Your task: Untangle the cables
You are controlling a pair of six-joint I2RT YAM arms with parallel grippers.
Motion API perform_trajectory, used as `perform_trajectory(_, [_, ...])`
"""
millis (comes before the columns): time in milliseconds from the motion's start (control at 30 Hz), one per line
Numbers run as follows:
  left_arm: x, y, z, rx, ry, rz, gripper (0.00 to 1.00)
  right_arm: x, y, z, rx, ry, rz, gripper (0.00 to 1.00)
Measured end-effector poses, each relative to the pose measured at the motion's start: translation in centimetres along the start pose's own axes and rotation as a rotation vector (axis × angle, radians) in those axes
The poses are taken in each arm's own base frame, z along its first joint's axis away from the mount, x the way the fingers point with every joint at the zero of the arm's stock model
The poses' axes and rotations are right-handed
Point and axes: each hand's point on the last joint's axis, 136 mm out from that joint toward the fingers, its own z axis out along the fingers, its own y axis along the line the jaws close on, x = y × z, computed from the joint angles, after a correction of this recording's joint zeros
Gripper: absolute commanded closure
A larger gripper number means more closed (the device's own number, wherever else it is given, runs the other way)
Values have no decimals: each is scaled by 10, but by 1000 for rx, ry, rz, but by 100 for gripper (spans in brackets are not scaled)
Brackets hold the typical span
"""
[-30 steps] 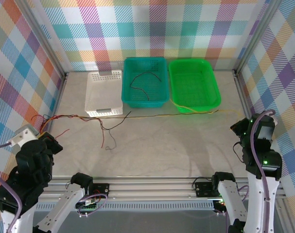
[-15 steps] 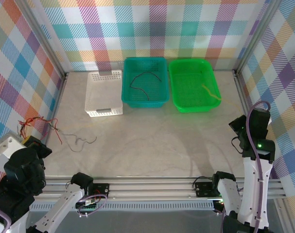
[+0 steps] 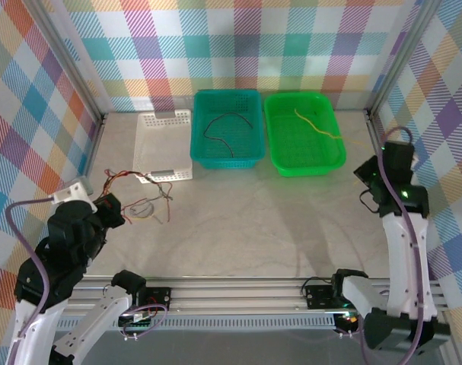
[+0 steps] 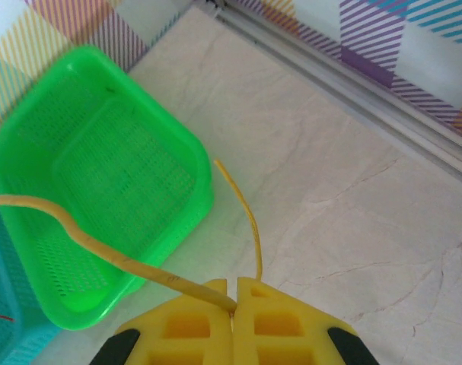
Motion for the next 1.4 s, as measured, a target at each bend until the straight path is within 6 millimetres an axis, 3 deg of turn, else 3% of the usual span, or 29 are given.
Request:
perform_trajectory(133, [6,-24,14,81,63,-15,100,7,20,23,41,27,-88,100])
perform_trajectory(333, [15,-58,33,189,145,-41,100,-12,35,50,122,-13,-145,100])
perform_trajectory(533, [40,-97,49,287,242,12,100,-25,81,77,129,-44,-241,100])
perform_trajectory(667, [62,-129,53,352,300,85,100,-20,102,111,159,-22,-292,100])
perform_trajectory(867, [97,-166,63,396,363,185,100,1,127,179,210,47,-374,100])
perform_trajectory(1000, [114,-179,67,406,395,224,100,13,150,215,188,94,-401,100])
perform_trajectory(1133, [113,-183,67,418,387,217,100,32,170,241,120,169,-414,100])
perform_trajectory(1267, [115,-187,67,436,389,209,100,46,186,255,60,239,-412,100])
perform_trajectory(1400, [126,-183,71,430,415,209,100,57,186,254,42,284,-432,93])
